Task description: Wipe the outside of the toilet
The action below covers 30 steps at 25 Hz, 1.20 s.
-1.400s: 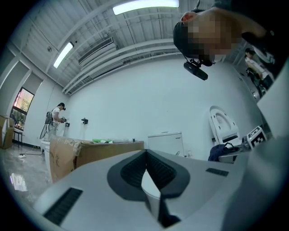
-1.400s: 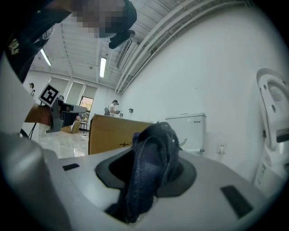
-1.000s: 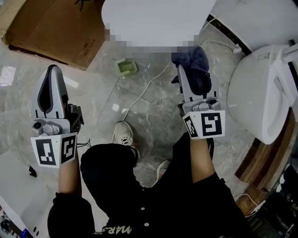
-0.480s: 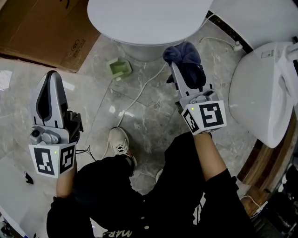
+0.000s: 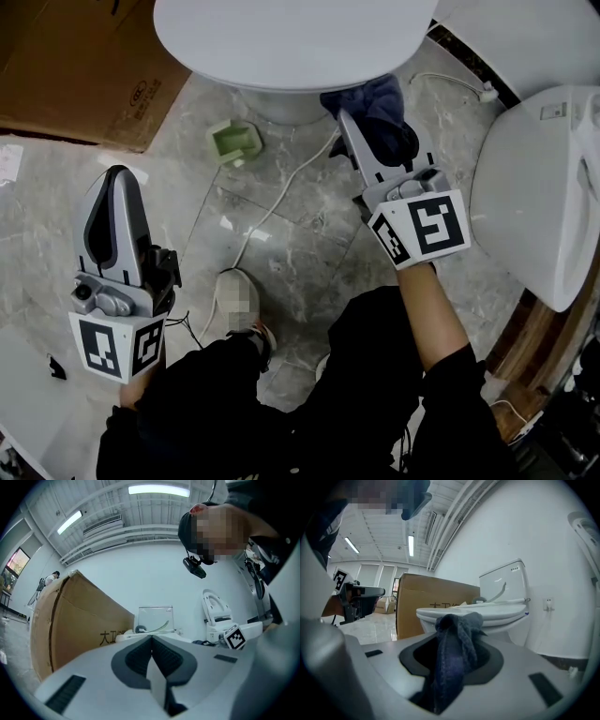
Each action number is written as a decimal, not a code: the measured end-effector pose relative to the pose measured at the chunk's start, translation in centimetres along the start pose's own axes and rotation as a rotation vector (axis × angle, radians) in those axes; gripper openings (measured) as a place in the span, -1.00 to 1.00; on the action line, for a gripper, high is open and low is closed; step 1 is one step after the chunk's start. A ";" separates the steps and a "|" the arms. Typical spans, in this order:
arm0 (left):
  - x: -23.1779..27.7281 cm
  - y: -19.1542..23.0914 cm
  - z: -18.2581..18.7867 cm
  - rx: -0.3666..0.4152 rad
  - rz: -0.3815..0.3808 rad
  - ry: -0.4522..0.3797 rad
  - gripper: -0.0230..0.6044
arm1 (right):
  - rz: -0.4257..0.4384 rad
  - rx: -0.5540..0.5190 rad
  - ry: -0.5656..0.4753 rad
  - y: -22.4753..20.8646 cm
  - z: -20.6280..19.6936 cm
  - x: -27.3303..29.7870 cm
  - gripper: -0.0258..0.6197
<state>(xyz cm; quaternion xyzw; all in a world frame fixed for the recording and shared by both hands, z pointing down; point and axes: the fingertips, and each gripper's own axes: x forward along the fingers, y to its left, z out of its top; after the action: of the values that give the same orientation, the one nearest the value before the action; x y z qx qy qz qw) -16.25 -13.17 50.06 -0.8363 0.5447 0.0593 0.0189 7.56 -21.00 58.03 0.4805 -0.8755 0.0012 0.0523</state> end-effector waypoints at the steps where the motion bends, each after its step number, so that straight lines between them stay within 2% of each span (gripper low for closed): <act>1: 0.0 -0.1 -0.3 -0.003 -0.004 0.004 -0.90 | 0.002 -0.004 0.003 0.0 -0.1 0.1 -0.48; 8: -0.1 -0.1 -1.8 -0.019 -0.006 0.019 -0.90 | 0.018 -0.010 0.031 -0.2 -1.8 0.8 -0.49; 16: -0.4 -0.2 -3.6 -0.033 -0.009 0.050 -0.90 | 0.046 0.002 0.122 -0.4 -7.5 3.0 -0.50; 30: -0.8 -0.6 -5.6 -0.039 -0.020 0.094 -0.90 | 0.064 0.023 0.243 -1.3 -14.8 5.2 -0.50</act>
<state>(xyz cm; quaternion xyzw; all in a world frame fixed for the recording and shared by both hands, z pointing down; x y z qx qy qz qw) -15.60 -12.71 55.67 -0.8439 0.5352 0.0305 -0.0222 7.22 -25.35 73.16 0.4493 -0.8774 0.0710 0.1523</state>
